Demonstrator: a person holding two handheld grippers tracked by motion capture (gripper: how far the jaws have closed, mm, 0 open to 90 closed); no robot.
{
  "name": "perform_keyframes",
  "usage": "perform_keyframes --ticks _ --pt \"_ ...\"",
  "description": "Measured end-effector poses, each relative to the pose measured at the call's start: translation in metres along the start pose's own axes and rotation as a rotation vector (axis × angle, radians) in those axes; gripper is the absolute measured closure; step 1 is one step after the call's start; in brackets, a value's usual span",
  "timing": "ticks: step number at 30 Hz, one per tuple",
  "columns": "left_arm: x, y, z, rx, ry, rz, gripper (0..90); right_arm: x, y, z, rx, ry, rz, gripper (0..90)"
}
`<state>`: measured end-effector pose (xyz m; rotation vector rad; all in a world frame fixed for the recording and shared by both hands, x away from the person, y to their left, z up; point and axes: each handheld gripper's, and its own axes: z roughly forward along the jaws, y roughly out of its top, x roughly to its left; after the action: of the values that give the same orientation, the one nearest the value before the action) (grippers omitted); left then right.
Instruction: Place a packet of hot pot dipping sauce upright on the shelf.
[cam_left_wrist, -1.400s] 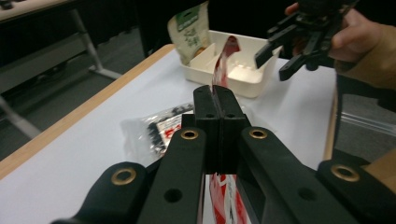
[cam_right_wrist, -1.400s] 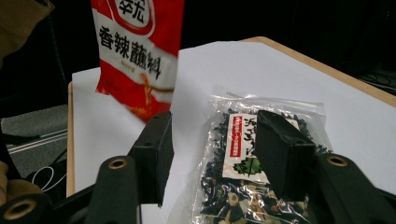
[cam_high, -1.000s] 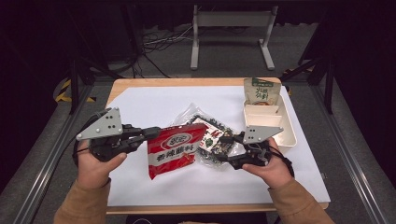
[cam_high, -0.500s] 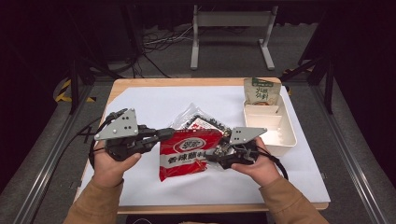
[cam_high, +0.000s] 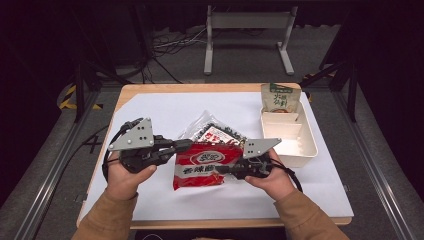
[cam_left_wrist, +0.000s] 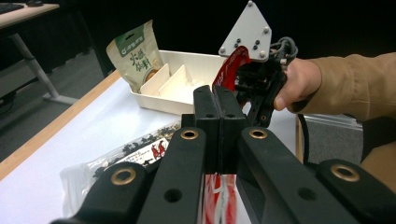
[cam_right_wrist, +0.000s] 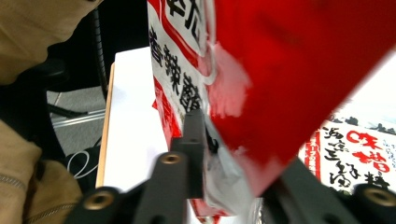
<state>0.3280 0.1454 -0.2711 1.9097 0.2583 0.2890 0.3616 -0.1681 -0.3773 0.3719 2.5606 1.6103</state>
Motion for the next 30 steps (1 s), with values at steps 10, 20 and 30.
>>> perform_keyframes --ticks 10,20,30 --pt "0.007 -0.006 -0.004 -0.026 -0.025 -0.046 89.6 0.006 0.01 -0.011 0.061 0.037 0.049 86.3" --pt "0.008 -0.009 -0.005 -0.045 -0.028 -0.07 82.7 0.007 0.021 -0.025 0.095 0.044 0.093 86.7" --pt "0.016 -0.019 -0.007 -0.056 0.024 -0.106 60.5 0.005 0.032 -0.047 0.124 -0.005 0.097 86.7"
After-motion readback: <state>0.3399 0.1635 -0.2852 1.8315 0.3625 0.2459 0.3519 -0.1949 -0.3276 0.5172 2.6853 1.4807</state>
